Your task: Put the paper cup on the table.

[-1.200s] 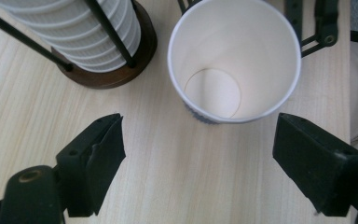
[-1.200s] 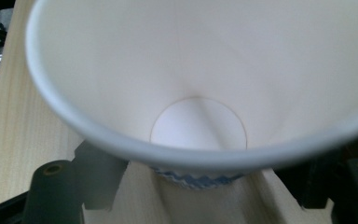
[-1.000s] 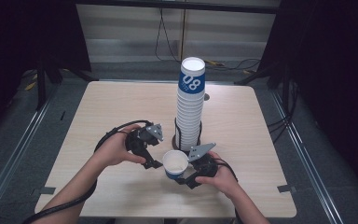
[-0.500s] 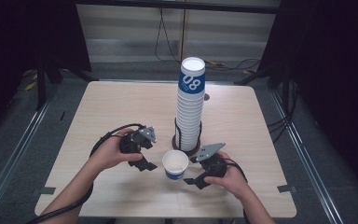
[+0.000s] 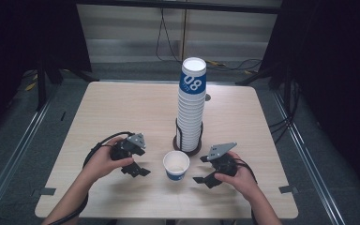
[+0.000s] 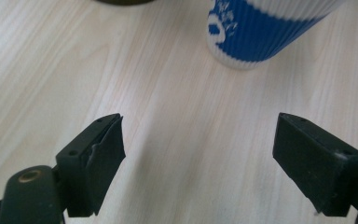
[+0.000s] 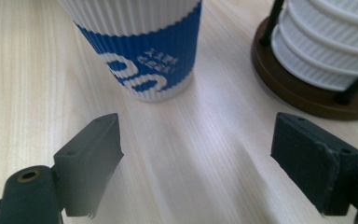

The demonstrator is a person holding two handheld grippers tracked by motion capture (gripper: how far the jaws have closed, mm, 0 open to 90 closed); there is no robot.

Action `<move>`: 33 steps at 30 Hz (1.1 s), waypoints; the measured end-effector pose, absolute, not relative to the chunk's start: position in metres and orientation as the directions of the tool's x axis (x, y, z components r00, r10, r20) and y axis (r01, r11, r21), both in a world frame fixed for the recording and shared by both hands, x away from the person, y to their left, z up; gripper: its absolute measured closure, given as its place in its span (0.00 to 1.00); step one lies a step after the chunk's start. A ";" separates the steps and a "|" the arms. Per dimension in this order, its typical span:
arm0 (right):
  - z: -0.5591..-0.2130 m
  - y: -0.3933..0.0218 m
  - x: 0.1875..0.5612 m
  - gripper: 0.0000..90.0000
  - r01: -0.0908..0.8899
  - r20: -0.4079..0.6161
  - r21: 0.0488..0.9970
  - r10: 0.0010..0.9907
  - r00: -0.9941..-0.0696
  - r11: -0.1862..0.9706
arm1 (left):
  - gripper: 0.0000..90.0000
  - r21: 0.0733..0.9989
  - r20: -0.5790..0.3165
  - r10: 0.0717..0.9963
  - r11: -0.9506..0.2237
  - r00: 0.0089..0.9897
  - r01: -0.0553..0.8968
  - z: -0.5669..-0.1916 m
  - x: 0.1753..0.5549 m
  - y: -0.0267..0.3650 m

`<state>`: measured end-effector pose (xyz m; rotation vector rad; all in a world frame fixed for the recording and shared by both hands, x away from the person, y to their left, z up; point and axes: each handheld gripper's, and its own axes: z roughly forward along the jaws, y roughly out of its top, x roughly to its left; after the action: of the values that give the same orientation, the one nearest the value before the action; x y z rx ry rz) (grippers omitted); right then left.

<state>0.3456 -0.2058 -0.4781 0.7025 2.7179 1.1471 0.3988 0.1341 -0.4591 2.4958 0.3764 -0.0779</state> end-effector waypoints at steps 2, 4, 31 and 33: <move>-0.478 -0.209 0.346 0.17 0.374 0.075 0.701 0.458 -0.886 0.607 | 0.18 0.566 -0.149 0.264 -0.768 0.953 0.301 -0.463 0.398 0.139; -0.479 -0.212 0.346 0.17 0.380 0.075 0.699 0.467 -0.881 0.605 | 0.18 0.569 -0.147 0.259 -0.768 0.955 0.296 -0.465 0.399 0.143; -0.491 -0.243 0.352 0.17 0.430 0.053 0.671 0.540 -0.840 0.604 | 0.18 0.610 -0.115 0.324 -0.723 0.939 0.324 -0.495 0.396 0.177; -0.494 -0.244 0.352 0.17 0.427 0.043 0.665 0.539 -0.841 0.613 | 0.18 0.619 -0.099 0.319 -0.722 0.943 0.309 -0.498 0.395 0.178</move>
<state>0.3519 -0.2444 -0.4941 0.8071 2.6739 1.0389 0.3951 0.1779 -0.4979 2.4247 0.4417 0.0192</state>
